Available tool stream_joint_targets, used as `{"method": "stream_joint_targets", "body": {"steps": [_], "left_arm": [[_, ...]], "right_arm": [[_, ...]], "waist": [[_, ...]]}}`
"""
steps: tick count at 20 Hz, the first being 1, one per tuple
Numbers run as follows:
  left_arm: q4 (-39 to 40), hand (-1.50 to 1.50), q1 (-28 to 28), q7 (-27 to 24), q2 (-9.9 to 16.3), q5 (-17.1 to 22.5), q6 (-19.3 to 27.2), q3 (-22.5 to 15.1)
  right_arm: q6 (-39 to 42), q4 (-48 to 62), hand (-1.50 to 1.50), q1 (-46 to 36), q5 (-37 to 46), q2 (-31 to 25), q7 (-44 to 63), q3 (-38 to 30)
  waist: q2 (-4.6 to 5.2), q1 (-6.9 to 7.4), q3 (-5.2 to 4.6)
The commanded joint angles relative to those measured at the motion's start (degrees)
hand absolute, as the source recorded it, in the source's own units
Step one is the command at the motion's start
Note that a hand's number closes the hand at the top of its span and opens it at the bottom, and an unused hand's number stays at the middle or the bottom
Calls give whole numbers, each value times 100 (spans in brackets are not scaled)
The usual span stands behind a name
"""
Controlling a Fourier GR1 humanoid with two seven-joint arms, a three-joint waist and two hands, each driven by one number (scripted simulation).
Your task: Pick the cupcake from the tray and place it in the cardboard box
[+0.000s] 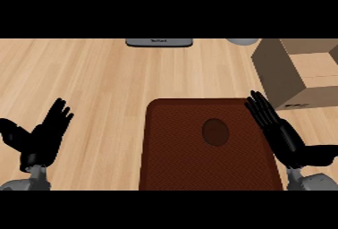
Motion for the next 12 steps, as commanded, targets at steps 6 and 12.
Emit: {"method": "stream_joint_targets", "body": {"steps": [6,12], "left_arm": [[240,0,-340,-647,246,-1186,647,-109],[277,0,-65,-699,-367,-1459,914,-615]], "right_arm": [[-712,-492,150,-1015,1370,-392,-196,-185],[-2697,-75,-150,-7,3380,-262,-551,121]], "waist": [[-97,-111,-33],[-93,-148,-25]]}}
